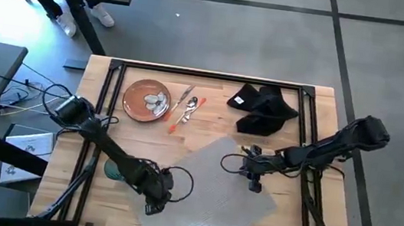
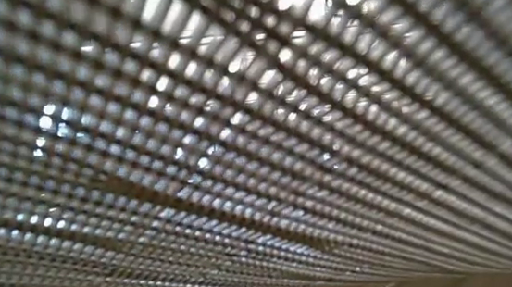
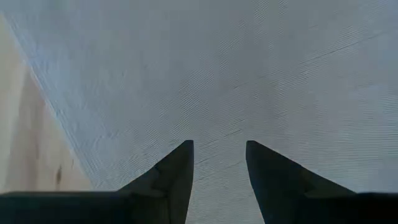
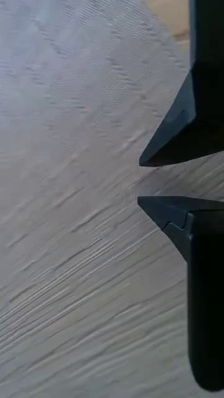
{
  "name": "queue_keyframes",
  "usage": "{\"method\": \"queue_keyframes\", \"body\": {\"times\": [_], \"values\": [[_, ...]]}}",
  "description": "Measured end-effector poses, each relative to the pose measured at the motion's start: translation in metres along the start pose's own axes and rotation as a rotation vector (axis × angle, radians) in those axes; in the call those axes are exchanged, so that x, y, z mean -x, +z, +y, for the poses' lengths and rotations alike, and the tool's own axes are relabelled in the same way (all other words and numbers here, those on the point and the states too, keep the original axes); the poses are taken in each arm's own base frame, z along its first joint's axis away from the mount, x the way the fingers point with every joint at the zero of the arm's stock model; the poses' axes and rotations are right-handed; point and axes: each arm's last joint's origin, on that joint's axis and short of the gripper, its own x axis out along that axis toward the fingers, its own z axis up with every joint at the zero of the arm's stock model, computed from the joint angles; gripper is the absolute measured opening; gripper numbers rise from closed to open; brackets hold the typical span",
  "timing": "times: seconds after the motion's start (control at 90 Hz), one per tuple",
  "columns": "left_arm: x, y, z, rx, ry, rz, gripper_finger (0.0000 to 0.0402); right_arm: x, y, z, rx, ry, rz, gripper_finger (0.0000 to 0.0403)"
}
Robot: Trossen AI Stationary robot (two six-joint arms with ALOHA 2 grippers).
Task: Set table place
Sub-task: Prepare the gray mat
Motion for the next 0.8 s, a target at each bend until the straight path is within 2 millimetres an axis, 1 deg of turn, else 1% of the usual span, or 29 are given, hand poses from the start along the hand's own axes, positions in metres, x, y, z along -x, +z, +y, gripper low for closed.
{"method": "queue_keyframes", "body": {"times": [0.089, 0.167, 0.267, 0.356, 0.489, 0.622, 0.711, 0.8], "values": [[-0.016, 0.0, 0.003, -0.007, 0.045, 0.012, 0.0133, 0.001, -0.003, -0.001, -0.061, -0.015, 0.038, 0.0073], [-0.024, 0.005, 0.006, -0.033, 0.076, 0.012, 0.0133, 0.004, -0.007, 0.001, -0.135, -0.027, 0.076, 0.0073], [-0.031, 0.013, 0.018, -0.018, 0.166, -0.005, 0.0133, 0.008, -0.013, 0.005, -0.216, -0.046, 0.124, 0.0073], [-0.032, 0.025, 0.032, -0.006, 0.242, -0.04, 0.0133, 0.012, -0.019, 0.011, -0.285, -0.056, 0.153, 0.0073], [-0.032, 0.043, 0.052, -0.048, 0.353, -0.103, 0.0133, 0.018, -0.024, 0.017, -0.38, -0.054, 0.189, 0.0073], [-0.032, 0.057, 0.073, -0.077, 0.395, -0.08, 0.0133, 0.025, -0.028, 0.021, -0.44, -0.04, 0.209, 0.0073], [-0.029, 0.058, 0.083, -0.083, 0.448, -0.035, 0.0133, 0.032, -0.03, 0.021, -0.496, -0.039, 0.233, 0.0073], [-0.025, 0.054, 0.088, -0.099, 0.502, -0.003, 0.0133, 0.038, -0.032, 0.022, -0.525, -0.033, 0.242, 0.0073]]}}
